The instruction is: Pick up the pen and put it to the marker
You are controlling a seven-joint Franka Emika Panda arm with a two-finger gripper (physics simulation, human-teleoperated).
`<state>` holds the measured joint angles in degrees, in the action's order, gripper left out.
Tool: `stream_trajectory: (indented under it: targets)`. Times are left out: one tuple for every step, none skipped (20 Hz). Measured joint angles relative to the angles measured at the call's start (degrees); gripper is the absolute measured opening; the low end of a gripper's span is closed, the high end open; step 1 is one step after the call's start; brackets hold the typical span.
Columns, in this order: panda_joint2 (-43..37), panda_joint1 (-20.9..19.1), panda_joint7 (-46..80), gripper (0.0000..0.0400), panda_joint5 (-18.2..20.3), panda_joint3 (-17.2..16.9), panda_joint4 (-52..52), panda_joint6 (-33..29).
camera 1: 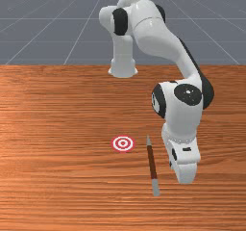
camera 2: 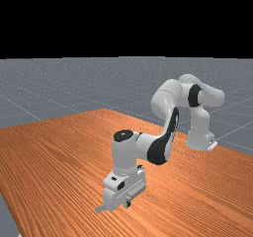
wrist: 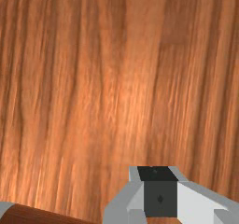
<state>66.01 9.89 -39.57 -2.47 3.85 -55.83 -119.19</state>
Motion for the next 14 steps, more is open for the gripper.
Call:
stream_trajectory:
  targets:
    - [-0.23, -0.21, 0.02, 0.0000, 0.07, -0.02, -0.60, -0.30]
    - [0.44, -0.61, 0.21, 0.0000, 0.43, -0.04, 0.89, 1.64]
    - [-1.29, -1.10, 1.64, 0.0000, 0.76, -0.45, -2.65, -1.21]
    - [-1.85, -1.81, 1.08, 0.0000, 0.85, -0.53, -3.70, -1.68]
    - [-2.40, -2.62, 0.27, 0.0000, 0.91, -0.59, -4.71, -2.13]
    - [-1.46, -3.58, -2.54, 0.0000, 0.66, -0.32, -2.57, 0.48]
    - [-2.90, -3.65, -2.11, 0.0000, -0.29, -1.38, -5.45, -2.03]
    - [-3.27, -5.07, -5.83, 0.0000, 0.03, -0.29, -6.24, -2.55]
    - [-3.49, -5.68, -6.77, 0.0000, -0.04, -0.30, -6.65, -2.72]
    - [-3.65, -6.14, -6.99, 0.0000, 0.02, -0.40, -6.93, -2.85]
    - [-3.67, -5.73, -4.45, 0.0000, -0.24, -1.49, -6.87, -2.71]
    - [-3.77, -6.46, -6.20, 0.0000, 0.20, -0.72, -7.13, -2.95]
    - [-3.15, -6.43, -5.36, 0.0000, 0.44, -0.86, -5.95, -1.94]
    - [-3.56, -6.59, -5.48, 0.0000, 0.63, -0.66, -6.99, -3.05]
